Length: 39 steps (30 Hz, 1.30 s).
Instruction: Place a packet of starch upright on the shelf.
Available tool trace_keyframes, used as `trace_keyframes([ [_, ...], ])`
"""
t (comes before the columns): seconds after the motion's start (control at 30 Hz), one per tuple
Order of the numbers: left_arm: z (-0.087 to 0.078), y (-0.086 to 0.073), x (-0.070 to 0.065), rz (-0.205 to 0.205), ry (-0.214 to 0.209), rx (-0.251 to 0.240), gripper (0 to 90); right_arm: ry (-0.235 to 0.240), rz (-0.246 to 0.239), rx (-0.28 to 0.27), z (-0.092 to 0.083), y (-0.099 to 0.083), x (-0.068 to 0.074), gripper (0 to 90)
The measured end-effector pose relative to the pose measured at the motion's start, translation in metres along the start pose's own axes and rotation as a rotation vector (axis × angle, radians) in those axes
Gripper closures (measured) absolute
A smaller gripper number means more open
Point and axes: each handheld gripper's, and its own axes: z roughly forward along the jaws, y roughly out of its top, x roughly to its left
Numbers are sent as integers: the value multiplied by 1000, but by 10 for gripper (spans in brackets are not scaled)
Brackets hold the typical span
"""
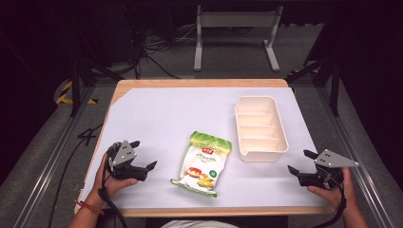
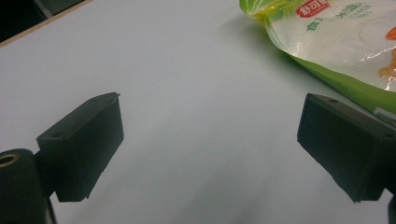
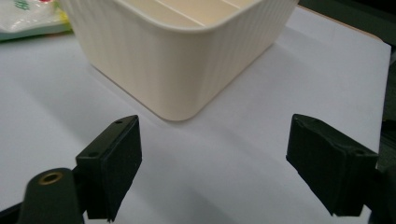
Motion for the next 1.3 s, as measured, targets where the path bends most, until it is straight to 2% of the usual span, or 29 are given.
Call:
trace_keyframes([
  [0.03,1,0,-1,7,-3,6,78,12,-12,-7,-4,3,3,191],
  [0.1,1,0,-1,6,-3,8,78,17,-10,-14,-6,3,4,193],
  [0.17,2,0,-1,9,-9,8,78,42,-3,-28,-11,7,5,195],
  [0.3,1,-1,-2,7,-10,13,77,44,-24,-67,-22,23,8,194],
  [0.43,-2,-2,-3,5,-8,5,77,55,-81,-81,-28,46,20,195],
  [0.47,-2,-2,-3,5,-8,6,77,70,-112,-87,-28,56,26,194],
  [0.53,-2,-2,-3,3,-18,-8,77,104,-142,-87,-25,67,33,195],
  [0.57,-2,-1,-4,8,-23,-14,77,128,-187,-74,-18,79,40,195],
  [0.6,-2,-1,-4,8,-23,-14,77,128,-187,-74,-18,79,40,195],
  [0.63,-1,-2,-4,9,-29,-5,77,159,-207,-53,-8,87,45,195],
  [0.67,-1,-2,-4,9,-29,-5,77,159,-207,-53,-8,87,45,195],
  [0.7,-1,-2,-3,7,-33,-2,77,187,-226,-37,2,95,49,195],
  [0.73,-1,-2,-3,7,-33,-2,77,187,-226,-37,2,95,49,195],
  [0.83,-1,-2,-4,9,-36,-1,77,243,-248,-19,22,111,59,201],
  [0.87,-1,-2,-4,9,-36,-1,77,243,-248,-19,22,111,59,201],
  [0.93,0,-3,-4,11,-36,3,76,277,-272,-15,36,123,70,203],
  [0.97,0,-3,-4,11,-36,3,76,277,-272,-15,36,123,70,203],
  [1.1,0,-3,-4,15,-50,0,75,320,-328,8,54,140,89,202],
  [1.23,0,-3,-6,26,-50,0,75,309,-379,40,72,152,100,211],
  [1.27,-1,-3,-6,27,-52,0,75,310,-376,51,78,155,102,211],
  [1.3,0,-3,-5,32,-52,1,75,335,-375,68,83,157,104,207],
])
